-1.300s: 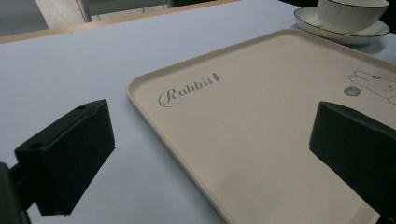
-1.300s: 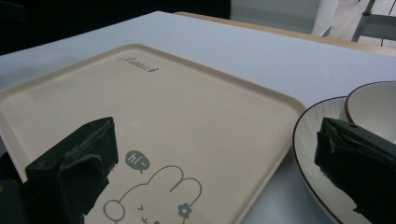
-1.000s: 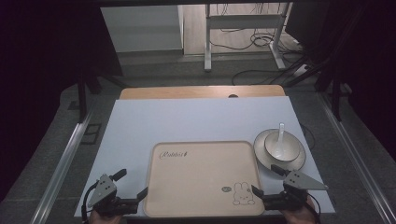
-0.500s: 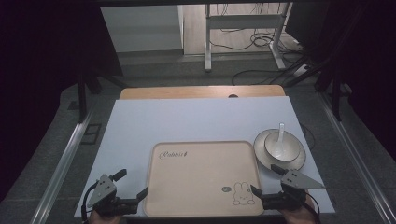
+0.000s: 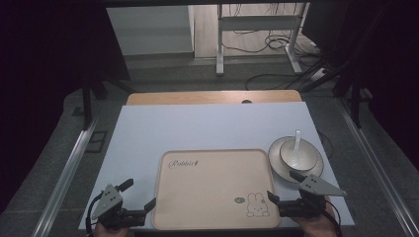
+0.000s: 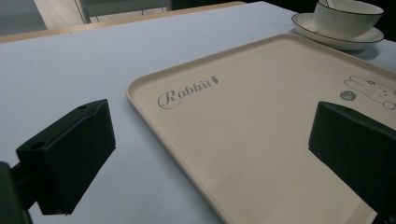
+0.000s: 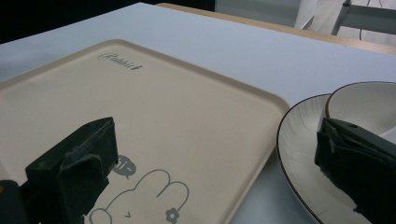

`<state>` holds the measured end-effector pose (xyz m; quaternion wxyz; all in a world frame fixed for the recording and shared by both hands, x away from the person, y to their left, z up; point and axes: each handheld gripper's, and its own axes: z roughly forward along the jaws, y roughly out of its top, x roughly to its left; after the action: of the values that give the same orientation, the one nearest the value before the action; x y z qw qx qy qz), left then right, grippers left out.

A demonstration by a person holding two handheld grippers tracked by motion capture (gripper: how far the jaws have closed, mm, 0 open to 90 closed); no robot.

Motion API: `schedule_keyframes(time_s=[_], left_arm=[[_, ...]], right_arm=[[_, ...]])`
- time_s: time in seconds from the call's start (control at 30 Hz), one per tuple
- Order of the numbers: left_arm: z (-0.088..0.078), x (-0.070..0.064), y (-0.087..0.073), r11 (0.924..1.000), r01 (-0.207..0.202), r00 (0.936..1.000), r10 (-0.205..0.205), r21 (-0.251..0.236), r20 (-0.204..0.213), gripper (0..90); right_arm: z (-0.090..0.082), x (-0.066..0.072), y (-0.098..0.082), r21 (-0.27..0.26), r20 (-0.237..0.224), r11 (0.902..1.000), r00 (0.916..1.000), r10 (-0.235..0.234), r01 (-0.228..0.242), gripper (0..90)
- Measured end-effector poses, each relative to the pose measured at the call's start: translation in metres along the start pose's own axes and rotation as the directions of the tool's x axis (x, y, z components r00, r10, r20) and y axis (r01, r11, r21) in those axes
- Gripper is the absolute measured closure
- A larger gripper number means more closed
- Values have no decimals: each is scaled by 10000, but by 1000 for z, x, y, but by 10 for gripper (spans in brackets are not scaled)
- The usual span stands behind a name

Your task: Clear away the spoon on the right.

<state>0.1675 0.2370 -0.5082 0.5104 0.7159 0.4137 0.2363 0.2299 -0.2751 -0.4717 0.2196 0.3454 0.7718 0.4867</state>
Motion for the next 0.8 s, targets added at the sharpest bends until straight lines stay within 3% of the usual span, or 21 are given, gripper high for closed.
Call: schedule_keyframes(time_s=[0.4, 0.8], left_arm=[[0, 1, 0, 10000, 70, 10000, -70, -19, 2, 3], [0, 2, -1, 9999, 107, 9999, -107, -45, -33, 3]], right_arm=[[1, -5, 6, 266, 70, 9993, 9996, 263, -265, 4], [2, -18, 15, 644, 642, 9978, 9979, 129, -171, 87]])
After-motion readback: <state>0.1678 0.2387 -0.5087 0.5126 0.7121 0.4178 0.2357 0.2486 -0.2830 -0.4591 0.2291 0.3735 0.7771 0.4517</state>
